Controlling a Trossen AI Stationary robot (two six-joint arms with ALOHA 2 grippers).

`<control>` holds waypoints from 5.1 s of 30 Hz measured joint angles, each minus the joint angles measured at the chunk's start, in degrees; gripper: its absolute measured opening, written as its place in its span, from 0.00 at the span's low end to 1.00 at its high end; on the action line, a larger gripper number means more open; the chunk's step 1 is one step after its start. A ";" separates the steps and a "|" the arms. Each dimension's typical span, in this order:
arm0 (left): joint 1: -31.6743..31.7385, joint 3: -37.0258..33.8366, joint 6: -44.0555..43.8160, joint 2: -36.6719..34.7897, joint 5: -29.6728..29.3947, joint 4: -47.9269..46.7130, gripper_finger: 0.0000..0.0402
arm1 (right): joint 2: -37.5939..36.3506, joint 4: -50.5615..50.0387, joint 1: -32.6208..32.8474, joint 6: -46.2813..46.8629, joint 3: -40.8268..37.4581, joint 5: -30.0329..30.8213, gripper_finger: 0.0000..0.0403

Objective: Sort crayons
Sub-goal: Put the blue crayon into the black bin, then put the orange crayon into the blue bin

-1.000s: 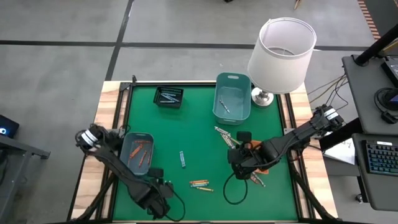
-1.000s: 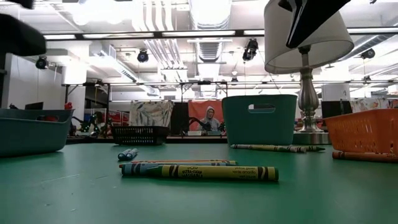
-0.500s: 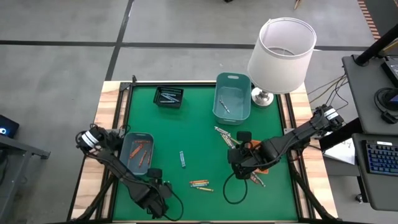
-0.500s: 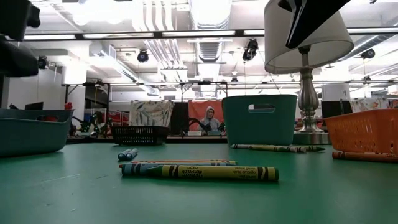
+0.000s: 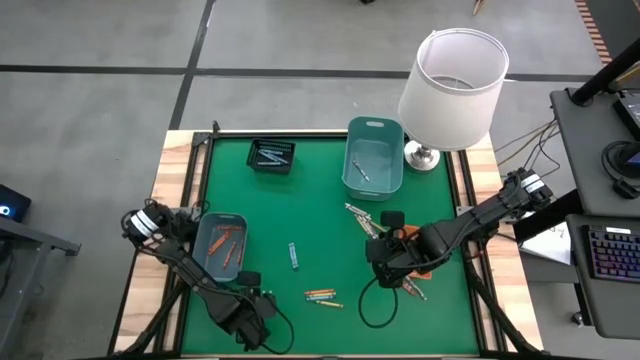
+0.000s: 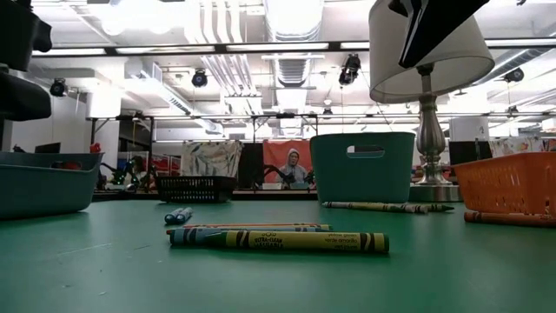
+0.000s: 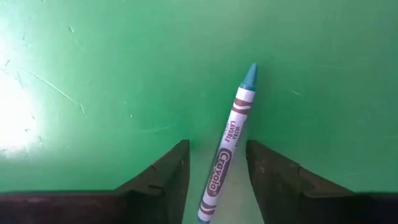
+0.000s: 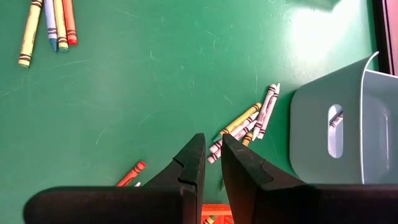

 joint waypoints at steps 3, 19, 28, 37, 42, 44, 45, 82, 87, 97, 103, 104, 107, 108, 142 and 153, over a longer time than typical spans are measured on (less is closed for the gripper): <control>0.00 -0.12 0.00 0.00 0.05 0.40 0.27 | 0.00 0.01 0.00 0.00 0.00 0.00 0.11; 0.33 7.09 5.42 -0.07 -0.70 -4.20 0.01 | 0.00 -0.21 0.00 -1.69 -0.02 0.00 0.11; 3.60 16.19 13.17 -4.48 -8.29 -15.92 0.00 | 0.00 -0.19 0.00 -3.02 -0.02 -1.02 0.11; 12.82 18.10 27.87 -12.03 -13.41 -24.35 0.00 | 0.00 -0.19 0.02 -3.02 -0.02 -1.18 0.11; 21.81 17.74 39.35 -15.11 -13.77 -25.75 0.00 | 0.00 -0.17 0.02 -3.02 -0.02 -1.16 0.11; 26.05 17.70 44.75 -15.99 -13.82 -25.66 0.00 | 0.00 -0.14 0.02 -3.02 -0.02 -1.16 0.11; 28.36 17.68 47.39 -16.27 -13.84 -25.66 0.00 | 0.00 -0.12 0.02 -3.02 -0.02 -1.16 0.11; 87.68 15.35 96.32 -1.57 -2.18 -13.39 0.00 | 0.02 3.06 -1.83 0.04 -0.04 -0.93 0.11; 87.80 15.44 96.26 1.57 -3.86 -13.05 0.03 | 0.02 4.40 -2.12 0.04 -0.04 -0.94 0.11; 87.84 15.46 95.36 2.43 -5.40 -10.99 0.11 | 0.04 5.60 -2.29 0.26 -0.04 -0.94 0.11; 87.68 15.51 91.67 1.40 -4.76 -11.08 0.12 | 0.04 5.65 -2.29 0.20 -0.04 -0.94 0.11; 87.48 15.51 90.41 0.95 -4.14 -11.08 0.12 | 0.04 5.65 -2.29 0.20 -0.04 -0.96 0.11; 86.70 15.51 86.35 -1.13 -1.06 -11.36 0.12 | 0.04 6.02 -2.29 0.17 -0.04 -0.94 0.11; 86.32 15.51 84.95 -1.92 0.35 -11.75 0.12 | 0.04 6.16 -2.29 0.17 -0.04 -0.94 0.11; 35.56 -11.48 40.67 -37.86 -2.36 30.10 0.12 | 0.04 14.62 -2.25 0.04 -0.04 -0.92 0.11; 25.09 -11.66 40.39 -37.92 -15.18 31.81 0.12 | 0.04 27.88 -3.13 -3.47 -0.04 -0.91 0.11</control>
